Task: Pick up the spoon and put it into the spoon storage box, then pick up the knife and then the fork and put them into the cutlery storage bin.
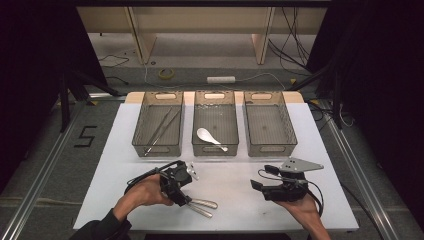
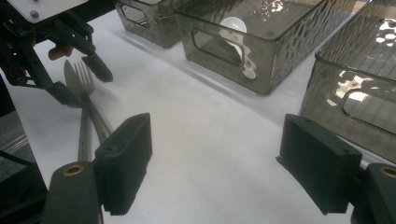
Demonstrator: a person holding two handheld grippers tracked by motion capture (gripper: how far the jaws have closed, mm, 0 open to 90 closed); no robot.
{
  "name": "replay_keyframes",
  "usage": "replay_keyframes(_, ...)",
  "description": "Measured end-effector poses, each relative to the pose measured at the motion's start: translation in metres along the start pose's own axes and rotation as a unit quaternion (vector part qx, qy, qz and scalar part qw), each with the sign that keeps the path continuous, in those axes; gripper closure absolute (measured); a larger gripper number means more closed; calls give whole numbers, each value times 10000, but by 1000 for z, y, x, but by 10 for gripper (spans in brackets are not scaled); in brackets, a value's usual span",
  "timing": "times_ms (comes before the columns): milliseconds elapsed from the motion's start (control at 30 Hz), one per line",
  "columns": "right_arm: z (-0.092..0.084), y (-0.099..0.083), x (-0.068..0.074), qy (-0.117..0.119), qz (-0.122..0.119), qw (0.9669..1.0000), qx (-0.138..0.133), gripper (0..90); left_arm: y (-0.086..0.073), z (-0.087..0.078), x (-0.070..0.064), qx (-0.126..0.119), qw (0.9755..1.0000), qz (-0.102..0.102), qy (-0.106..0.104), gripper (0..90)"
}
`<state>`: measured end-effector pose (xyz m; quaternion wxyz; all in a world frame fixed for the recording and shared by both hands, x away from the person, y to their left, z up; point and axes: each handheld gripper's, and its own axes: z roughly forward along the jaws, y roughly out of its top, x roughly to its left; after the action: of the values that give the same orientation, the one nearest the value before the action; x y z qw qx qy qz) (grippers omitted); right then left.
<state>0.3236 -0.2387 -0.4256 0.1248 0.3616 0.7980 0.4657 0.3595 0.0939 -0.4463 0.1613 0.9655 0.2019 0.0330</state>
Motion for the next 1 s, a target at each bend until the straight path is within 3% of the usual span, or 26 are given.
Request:
replay_keyframes(567,1,-1,-1,0,14,10000,14,262,2,6,1,135,9998,109,-11,507)
replay_keyframes(1000,1,-1,-1,-5,-37,10000,27,262,4,6,1,169,9996,168,-154,584)
